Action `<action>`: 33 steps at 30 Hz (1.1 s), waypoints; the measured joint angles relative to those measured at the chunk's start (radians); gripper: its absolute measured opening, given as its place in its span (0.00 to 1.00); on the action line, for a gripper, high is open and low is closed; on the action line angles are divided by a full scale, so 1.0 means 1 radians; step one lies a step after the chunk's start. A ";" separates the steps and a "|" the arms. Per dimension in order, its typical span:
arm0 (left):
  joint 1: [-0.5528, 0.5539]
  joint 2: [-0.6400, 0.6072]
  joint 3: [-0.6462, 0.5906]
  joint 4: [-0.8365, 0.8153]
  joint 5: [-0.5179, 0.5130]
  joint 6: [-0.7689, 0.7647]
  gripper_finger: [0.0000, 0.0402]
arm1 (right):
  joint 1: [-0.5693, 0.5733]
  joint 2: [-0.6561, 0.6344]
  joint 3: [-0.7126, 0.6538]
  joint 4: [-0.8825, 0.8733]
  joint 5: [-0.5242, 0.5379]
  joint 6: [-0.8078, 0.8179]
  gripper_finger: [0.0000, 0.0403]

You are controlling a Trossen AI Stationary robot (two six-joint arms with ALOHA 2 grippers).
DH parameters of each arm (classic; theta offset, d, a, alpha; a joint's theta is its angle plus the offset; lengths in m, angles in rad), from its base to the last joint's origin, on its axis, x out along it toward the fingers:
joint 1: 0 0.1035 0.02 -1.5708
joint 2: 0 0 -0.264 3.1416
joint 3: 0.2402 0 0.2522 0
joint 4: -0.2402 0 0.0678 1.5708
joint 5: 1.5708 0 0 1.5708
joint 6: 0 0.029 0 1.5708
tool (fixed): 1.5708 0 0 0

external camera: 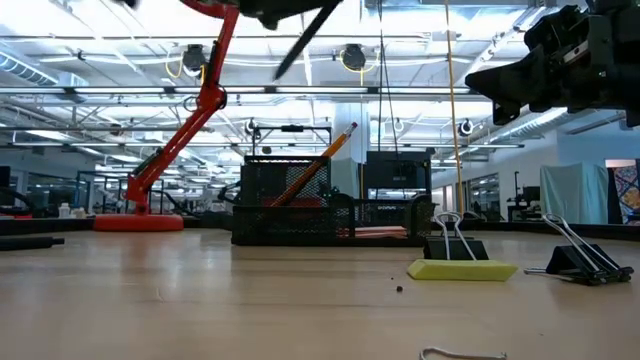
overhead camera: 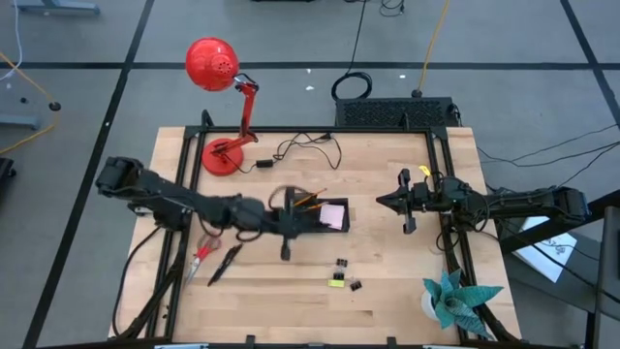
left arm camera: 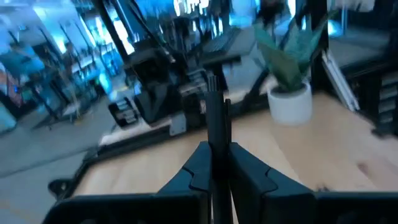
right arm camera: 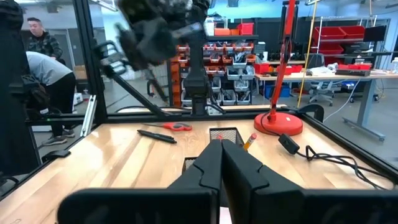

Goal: Pick and place office supplies into organizer
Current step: Put the pen into the desk organizer

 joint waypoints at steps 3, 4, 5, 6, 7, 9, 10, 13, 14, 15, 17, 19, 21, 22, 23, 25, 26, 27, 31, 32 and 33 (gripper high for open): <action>0.079 0.007 -0.104 0.160 0.087 0.001 0.07 | 0.000 0.005 0.000 0.006 0.000 0.000 0.01; 0.110 0.007 -0.140 0.218 0.117 -0.016 0.07 | 0.000 0.008 0.000 0.005 0.000 0.000 0.01; 0.142 0.008 -0.175 0.286 0.145 -0.041 0.08 | 0.000 0.011 0.000 0.005 0.000 0.000 0.01; 0.171 0.016 -0.207 0.366 0.167 -0.069 0.08 | 0.000 0.011 0.000 -0.001 0.000 0.000 0.01; 0.197 0.023 -0.242 0.438 0.179 -0.096 0.09 | 0.000 0.012 0.000 -0.005 0.000 0.000 0.01; 0.237 0.038 -0.310 0.524 0.197 -0.134 0.09 | 0.000 0.018 0.000 0.000 0.000 0.000 0.01; 0.254 0.051 -0.328 0.561 0.211 -0.145 0.09 | 0.000 0.019 0.000 -0.001 0.000 0.000 0.01; 0.290 0.069 -0.365 0.624 0.223 -0.166 0.08 | 0.000 0.021 0.000 0.001 0.001 -0.003 0.01; 0.300 0.082 -0.364 0.626 0.225 -0.174 0.08 | 0.000 0.021 0.000 0.000 0.001 -0.002 0.01; 0.307 0.098 -0.364 0.624 0.232 -0.180 0.07 | 0.000 0.021 0.000 0.000 0.002 -0.001 0.01; 0.317 0.129 -0.365 0.636 0.251 -0.184 0.07 | 0.000 0.021 0.000 -0.001 0.003 -0.001 0.01; 0.324 0.161 -0.363 0.678 0.258 -0.184 0.08 | 0.000 0.021 0.000 -0.001 0.003 -0.001 0.01; 0.336 0.191 -0.363 0.681 0.257 -0.185 0.09 | 0.000 0.021 0.000 -0.001 0.004 -0.001 0.01; 0.341 0.204 -0.363 0.679 0.257 -0.188 0.09 | 0.000 0.021 0.000 -0.001 0.004 -0.001 0.01; 0.347 0.216 -0.363 0.680 0.257 -0.192 0.09 | 0.000 0.021 0.000 -0.001 0.004 -0.001 0.01; 0.356 0.233 -0.363 0.682 0.257 -0.209 0.08 | 0.000 0.021 0.000 -0.001 0.004 -0.003 0.01; 0.360 0.240 -0.363 0.680 0.257 -0.216 0.08 | 0.000 0.021 0.000 -0.001 0.004 -0.006 0.01; 0.362 0.247 -0.363 0.678 0.256 -0.223 0.07 | 0.000 0.021 0.000 -0.001 0.004 -0.012 0.01; 0.364 0.253 -0.363 0.646 0.242 -0.221 0.07 | 0.000 0.021 0.000 -0.001 0.004 -0.025 0.01; 0.364 0.253 -0.363 0.639 0.240 -0.216 0.08 | 0.000 0.021 0.000 -0.001 0.004 -0.026 0.01; 0.364 0.253 -0.363 0.631 0.239 -0.215 0.08 | 0.000 0.021 0.000 -0.001 0.004 -0.026 0.01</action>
